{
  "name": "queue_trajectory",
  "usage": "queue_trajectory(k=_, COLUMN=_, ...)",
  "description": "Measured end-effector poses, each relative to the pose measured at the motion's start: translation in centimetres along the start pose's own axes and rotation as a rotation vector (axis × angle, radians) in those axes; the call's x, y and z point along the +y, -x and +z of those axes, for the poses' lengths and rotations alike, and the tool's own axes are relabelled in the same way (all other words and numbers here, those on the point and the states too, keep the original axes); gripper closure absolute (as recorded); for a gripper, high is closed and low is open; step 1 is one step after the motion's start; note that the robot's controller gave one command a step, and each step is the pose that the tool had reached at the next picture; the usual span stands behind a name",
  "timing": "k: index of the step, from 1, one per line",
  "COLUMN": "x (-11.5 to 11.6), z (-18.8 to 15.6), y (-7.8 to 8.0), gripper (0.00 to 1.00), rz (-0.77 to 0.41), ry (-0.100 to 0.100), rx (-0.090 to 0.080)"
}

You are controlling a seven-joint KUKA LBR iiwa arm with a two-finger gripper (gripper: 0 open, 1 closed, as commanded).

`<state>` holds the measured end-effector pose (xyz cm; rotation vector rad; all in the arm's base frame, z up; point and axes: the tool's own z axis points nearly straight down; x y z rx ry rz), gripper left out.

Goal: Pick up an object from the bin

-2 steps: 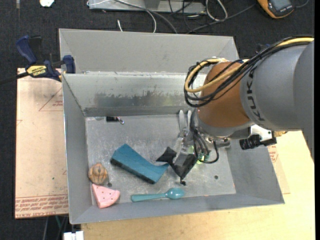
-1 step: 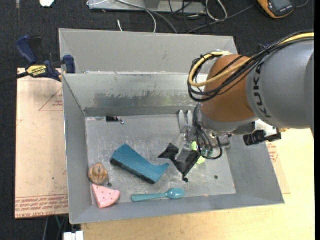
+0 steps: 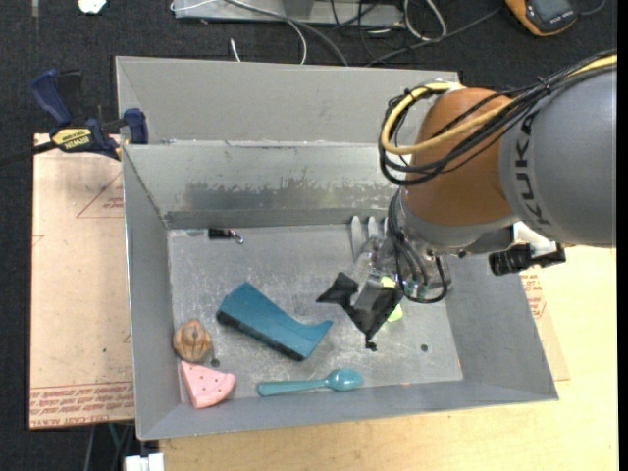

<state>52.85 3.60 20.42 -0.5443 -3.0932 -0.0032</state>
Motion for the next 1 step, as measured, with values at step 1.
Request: queue_trajectory(k=1, x=0.08, z=-3.35, y=0.1, gripper=1.0, rz=-0.001, ry=0.002, rx=-0.004)
